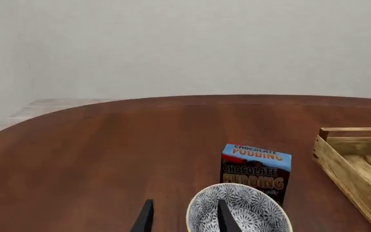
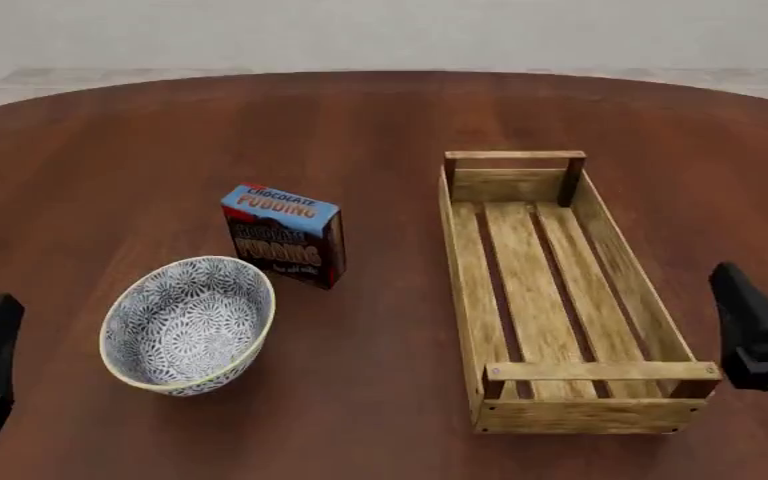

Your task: Pick up the bowl on the left and put it in the tray.

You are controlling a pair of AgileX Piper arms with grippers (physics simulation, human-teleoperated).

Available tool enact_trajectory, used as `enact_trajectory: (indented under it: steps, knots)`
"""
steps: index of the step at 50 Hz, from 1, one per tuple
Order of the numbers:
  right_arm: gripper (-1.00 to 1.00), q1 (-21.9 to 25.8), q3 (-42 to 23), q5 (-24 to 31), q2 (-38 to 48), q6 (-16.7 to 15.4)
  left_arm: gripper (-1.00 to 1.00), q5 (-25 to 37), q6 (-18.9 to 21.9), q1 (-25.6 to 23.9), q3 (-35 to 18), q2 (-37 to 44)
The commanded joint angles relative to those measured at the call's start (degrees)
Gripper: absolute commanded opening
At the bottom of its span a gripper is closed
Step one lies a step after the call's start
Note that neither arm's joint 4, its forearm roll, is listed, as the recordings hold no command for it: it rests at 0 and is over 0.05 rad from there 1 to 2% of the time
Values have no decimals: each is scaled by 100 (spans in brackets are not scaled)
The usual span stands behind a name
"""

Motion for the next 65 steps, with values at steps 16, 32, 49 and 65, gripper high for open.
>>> enact_trajectory:
  steps: [16, 32, 49, 65]
  knots:
    - [100, -69, -48, 2013, -2226, 108, 100, 0, 0, 0, 0, 0]
    - [100, 769, -275, 1256, -950, 60, 100, 0, 0, 0, 0, 0]
    - [100, 1135, -565, 1235, -588, 107, 100, 0, 0, 0, 0, 0]
    - [100, 1696, -928, 1346, -191, 366, 100, 0, 0, 0, 0, 0]
